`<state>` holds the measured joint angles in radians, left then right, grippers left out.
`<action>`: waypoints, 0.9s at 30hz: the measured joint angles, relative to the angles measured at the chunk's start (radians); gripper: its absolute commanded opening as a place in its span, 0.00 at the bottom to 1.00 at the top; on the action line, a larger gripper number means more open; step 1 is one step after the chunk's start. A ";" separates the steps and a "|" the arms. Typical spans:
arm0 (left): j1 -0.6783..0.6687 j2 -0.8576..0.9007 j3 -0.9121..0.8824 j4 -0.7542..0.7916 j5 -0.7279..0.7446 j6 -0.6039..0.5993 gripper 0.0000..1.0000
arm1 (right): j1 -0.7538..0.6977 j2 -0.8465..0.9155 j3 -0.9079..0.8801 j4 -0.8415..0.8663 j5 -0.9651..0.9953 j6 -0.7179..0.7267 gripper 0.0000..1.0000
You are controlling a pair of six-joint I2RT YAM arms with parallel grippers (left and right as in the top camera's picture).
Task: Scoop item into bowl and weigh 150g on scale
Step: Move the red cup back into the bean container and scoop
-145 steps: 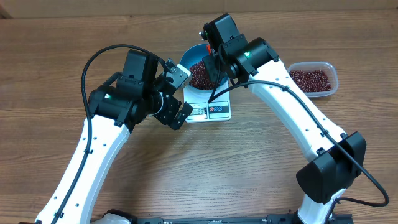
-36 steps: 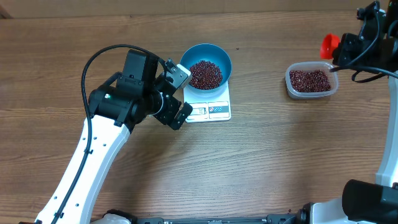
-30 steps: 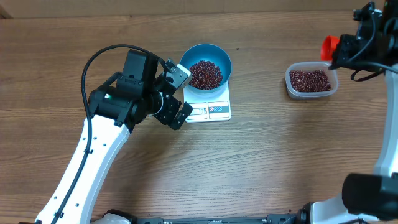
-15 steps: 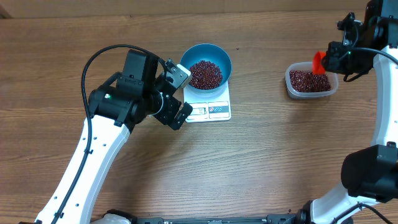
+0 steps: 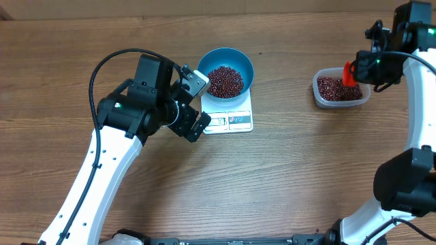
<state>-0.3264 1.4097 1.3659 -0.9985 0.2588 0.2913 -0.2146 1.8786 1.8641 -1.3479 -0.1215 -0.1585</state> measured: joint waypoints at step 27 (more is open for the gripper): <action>0.000 0.000 0.000 0.000 0.000 0.000 1.00 | -0.001 0.158 -0.026 0.054 0.023 0.001 0.04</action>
<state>-0.3264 1.4097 1.3659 -0.9985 0.2592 0.2913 -0.2153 2.0361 1.8385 -1.2938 -0.0982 -0.1577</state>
